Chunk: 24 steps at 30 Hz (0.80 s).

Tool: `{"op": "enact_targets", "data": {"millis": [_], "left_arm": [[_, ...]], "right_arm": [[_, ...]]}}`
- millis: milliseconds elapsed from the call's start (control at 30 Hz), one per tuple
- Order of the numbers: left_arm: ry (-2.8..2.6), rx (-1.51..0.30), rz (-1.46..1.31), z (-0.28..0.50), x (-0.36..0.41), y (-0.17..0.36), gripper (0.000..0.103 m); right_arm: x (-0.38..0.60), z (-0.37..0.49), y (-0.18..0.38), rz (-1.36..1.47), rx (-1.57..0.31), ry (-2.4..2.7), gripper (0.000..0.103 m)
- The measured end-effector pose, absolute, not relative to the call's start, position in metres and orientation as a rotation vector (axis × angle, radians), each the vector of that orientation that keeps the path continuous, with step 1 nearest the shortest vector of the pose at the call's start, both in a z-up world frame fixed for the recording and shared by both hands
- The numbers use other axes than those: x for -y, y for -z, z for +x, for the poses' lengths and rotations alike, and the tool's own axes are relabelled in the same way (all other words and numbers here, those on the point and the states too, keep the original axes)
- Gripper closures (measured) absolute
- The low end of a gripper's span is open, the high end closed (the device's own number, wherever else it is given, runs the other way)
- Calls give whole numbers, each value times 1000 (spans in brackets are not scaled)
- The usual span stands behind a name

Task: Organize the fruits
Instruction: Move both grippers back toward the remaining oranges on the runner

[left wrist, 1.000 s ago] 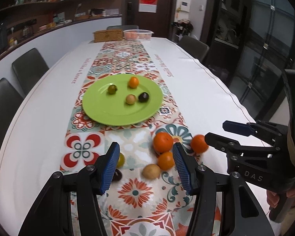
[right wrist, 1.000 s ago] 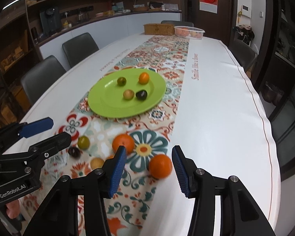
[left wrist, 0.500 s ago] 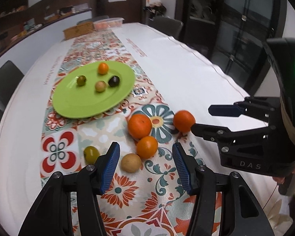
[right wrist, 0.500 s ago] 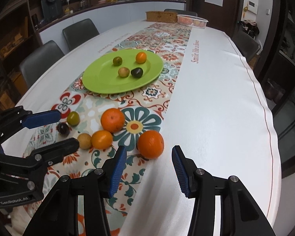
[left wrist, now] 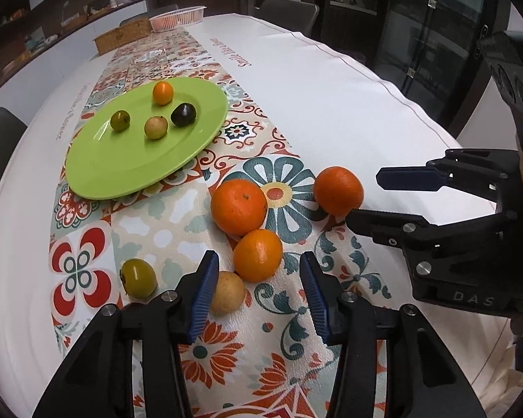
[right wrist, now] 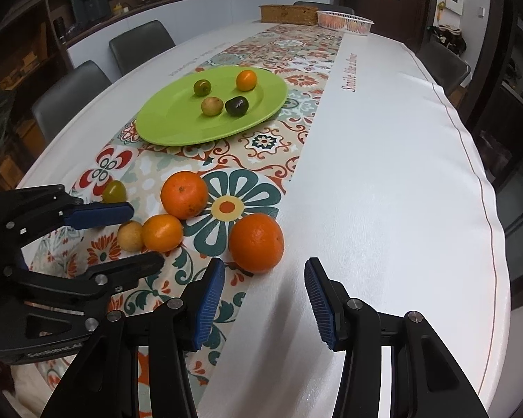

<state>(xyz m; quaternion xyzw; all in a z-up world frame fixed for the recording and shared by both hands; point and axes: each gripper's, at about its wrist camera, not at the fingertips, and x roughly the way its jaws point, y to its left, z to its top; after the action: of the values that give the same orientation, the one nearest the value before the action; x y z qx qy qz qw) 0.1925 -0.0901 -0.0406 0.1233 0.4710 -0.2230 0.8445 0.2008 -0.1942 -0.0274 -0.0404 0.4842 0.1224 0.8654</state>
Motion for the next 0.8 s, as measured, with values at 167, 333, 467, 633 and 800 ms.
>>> {"op": "enact_targets", "data": {"millis": [167,333,467,633,800], "left_arm": [[461,-1003,282,196,93,44,56],[451,-1014,296,201,96,49,65],[463,-1018,306,202,98,51,70],[464,-1024,286,202,96,50,71],[456,-1021,261,200,92,47,71]], "right_arm": [[191,205,31,-79,-1026,-283,54],[190,213,37,-71,-1041,-288,54],[191,218,40,-57,-1050,-296,55],[189,221,42,-53,-1054,-301,56],[188,224,45,-54,-1060,-298,61]]}}
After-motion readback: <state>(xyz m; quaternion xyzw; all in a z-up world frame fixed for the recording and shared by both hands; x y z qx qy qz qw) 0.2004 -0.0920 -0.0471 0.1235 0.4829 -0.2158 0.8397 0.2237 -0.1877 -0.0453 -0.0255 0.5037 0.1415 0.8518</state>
